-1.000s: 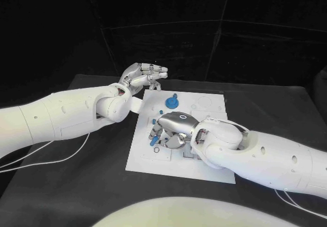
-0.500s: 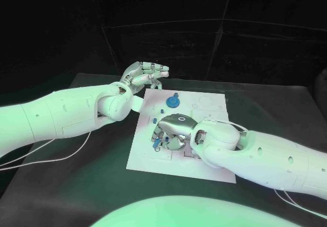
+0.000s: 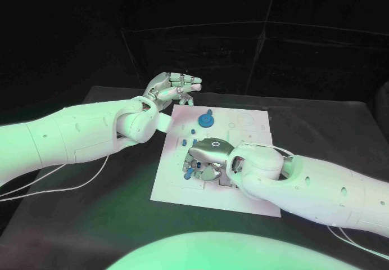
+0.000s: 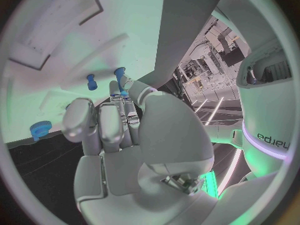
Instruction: Assemble the parts on the task board
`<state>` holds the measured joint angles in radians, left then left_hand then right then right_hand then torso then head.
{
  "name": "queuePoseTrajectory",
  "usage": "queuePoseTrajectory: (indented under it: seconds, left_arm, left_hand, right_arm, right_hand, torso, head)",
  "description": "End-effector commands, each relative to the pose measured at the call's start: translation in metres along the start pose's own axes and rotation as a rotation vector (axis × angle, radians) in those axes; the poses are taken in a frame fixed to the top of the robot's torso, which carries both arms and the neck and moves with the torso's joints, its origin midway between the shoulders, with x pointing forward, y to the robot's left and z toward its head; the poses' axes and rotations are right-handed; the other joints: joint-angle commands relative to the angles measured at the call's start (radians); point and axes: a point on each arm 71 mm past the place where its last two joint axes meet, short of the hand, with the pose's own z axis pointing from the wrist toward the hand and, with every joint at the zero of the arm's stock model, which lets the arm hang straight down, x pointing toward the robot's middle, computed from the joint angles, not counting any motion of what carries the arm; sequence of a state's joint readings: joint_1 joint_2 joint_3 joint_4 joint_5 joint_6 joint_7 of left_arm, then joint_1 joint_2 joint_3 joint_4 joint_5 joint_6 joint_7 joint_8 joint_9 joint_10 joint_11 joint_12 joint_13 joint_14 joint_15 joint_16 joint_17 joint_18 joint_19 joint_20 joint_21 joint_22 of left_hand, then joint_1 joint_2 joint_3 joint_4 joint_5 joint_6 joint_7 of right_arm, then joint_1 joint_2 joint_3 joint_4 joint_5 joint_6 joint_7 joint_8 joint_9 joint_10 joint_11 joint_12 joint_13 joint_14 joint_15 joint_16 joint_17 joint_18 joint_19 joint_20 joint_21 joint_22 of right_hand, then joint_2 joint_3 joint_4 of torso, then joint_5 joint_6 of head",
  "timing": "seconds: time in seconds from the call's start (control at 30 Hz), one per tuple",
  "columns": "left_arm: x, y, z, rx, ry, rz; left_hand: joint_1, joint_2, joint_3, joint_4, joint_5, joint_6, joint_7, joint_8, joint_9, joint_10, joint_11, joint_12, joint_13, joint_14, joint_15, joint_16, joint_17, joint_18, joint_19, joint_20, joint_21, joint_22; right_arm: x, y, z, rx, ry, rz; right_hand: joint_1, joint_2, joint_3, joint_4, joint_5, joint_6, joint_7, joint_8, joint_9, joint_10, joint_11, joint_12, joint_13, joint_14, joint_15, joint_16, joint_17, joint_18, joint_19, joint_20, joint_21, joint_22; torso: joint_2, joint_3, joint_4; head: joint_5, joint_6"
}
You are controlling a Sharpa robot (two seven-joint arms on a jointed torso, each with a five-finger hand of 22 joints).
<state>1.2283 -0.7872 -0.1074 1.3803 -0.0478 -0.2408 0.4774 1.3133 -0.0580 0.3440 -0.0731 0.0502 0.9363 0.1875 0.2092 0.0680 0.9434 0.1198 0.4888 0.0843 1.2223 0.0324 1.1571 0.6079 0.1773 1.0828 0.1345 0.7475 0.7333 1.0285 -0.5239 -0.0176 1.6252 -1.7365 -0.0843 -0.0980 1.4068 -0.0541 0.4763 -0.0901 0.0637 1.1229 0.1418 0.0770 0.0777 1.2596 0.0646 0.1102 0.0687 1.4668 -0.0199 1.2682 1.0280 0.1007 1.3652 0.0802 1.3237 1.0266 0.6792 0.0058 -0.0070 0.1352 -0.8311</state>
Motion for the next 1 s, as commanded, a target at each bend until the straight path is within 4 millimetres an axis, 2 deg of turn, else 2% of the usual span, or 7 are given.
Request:
queuePoseTrajectory:
  seconds: [0.03, 0.33, 0.47, 0.67, 0.83, 1.0]
  left_arm:
    - [0.001, -0.002, 0.001, 0.007, 0.008, -0.006]
    - [0.001, -0.001, 0.001, 0.007, 0.010, -0.007]
    - [0.001, -0.001, 0.001, 0.007, 0.010, -0.007]
    - [0.001, -0.001, 0.001, 0.006, 0.010, -0.007]
    - [0.001, -0.001, 0.001, 0.004, 0.011, -0.008]
    - [0.001, -0.001, 0.001, 0.001, 0.011, -0.007]
  left_hand:
    - [0.001, 0.004, 0.004, 0.000, 0.003, -0.006, 0.003, 0.006, 0.000, -0.007, -0.002, 0.006, 0.002, -0.006, 0.003, 0.000, -0.001, 0.006, -0.002, 0.003, -0.003, -0.002]
    - [0.001, 0.004, 0.004, 0.000, 0.003, -0.006, 0.003, 0.006, 0.000, -0.007, -0.002, 0.007, 0.002, -0.007, 0.003, -0.001, -0.002, 0.006, -0.002, 0.004, -0.003, -0.002]
    - [0.001, 0.004, 0.004, 0.000, 0.003, -0.006, 0.004, 0.006, 0.000, -0.007, -0.002, 0.007, 0.002, -0.007, 0.003, -0.001, -0.002, 0.006, -0.002, 0.004, -0.003, -0.002]
    - [0.001, 0.004, 0.004, 0.000, 0.003, -0.006, 0.004, 0.006, 0.000, -0.007, -0.002, 0.007, 0.002, -0.007, 0.003, -0.001, -0.002, 0.006, -0.002, 0.004, -0.003, -0.002]
    - [0.001, 0.004, 0.004, 0.000, 0.003, -0.006, 0.004, 0.006, 0.000, -0.007, -0.002, 0.007, 0.002, -0.007, 0.003, -0.001, -0.002, 0.006, -0.002, 0.004, -0.003, -0.002]
    - [0.000, 0.003, 0.004, 0.000, 0.003, -0.006, 0.004, 0.007, 0.000, -0.008, -0.001, 0.008, 0.002, -0.007, 0.003, -0.001, -0.003, 0.006, -0.002, 0.004, -0.004, -0.002]
  right_arm:
    - [0.001, 0.000, 0.001, 0.004, 0.024, -0.042]
    - [0.003, 0.006, 0.004, -0.010, 0.014, -0.085]
    - [0.007, 0.010, 0.005, -0.021, 0.018, -0.098]
    - [0.008, 0.012, 0.005, -0.028, 0.003, -0.103]
    - [0.007, 0.012, 0.005, -0.037, -0.015, -0.092]
    - [0.005, 0.012, 0.005, -0.050, -0.049, -0.076]
  right_hand:
    - [-0.011, 0.001, 0.004, 0.000, 0.006, 0.001, 0.004, 0.004, 0.001, 0.005, 0.003, -0.006, 0.001, 0.018, 0.003, 0.000, -0.001, -0.002, -0.003, 0.007, -0.001, -0.001]
    - [-0.016, -0.003, 0.003, 0.000, 0.007, 0.000, 0.004, 0.001, 0.001, 0.004, 0.003, -0.009, 0.001, 0.016, 0.003, -0.003, -0.008, -0.001, -0.005, 0.008, -0.003, -0.005]
    - [-0.029, -0.015, -0.001, 0.001, 0.020, -0.010, 0.006, -0.007, -0.002, -0.002, 0.005, -0.019, 0.000, 0.014, 0.005, -0.006, -0.013, 0.000, -0.009, 0.009, -0.006, -0.009]
    - [-0.071, -0.047, -0.020, 0.016, 0.054, -0.058, 0.019, -0.017, -0.011, -0.051, 0.022, -0.049, -0.006, 0.012, 0.017, -0.009, -0.020, 0.001, -0.016, 0.018, -0.012, -0.021]
    - [-0.089, -0.065, -0.028, 0.023, 0.059, -0.108, 0.032, -0.016, -0.013, -0.117, 0.038, -0.049, -0.007, 0.004, 0.031, -0.025, -0.050, 0.011, -0.043, 0.031, -0.042, -0.077]
    - [-0.102, -0.077, -0.047, 0.030, 0.060, -0.156, 0.039, -0.016, -0.014, -0.156, 0.048, -0.046, -0.006, -0.010, 0.039, -0.051, -0.090, 0.018, -0.065, 0.040, -0.067, -0.118]
  torso:
    - [0.000, -0.0001, 0.0000]
    - [0.000, 0.0000, -0.0008]
    - [-0.001, -0.0005, -0.0004]
    - [0.000, -0.0005, 0.0000]
    - [0.000, -0.0002, -0.0005]
    - [0.000, -0.0001, -0.0013]
  head:
    - [0.000, 0.000]
    - [0.000, 0.000]
    - [0.000, 0.000]
    - [0.000, 0.000]
    - [0.000, 0.002]
    - [-0.001, 0.003]
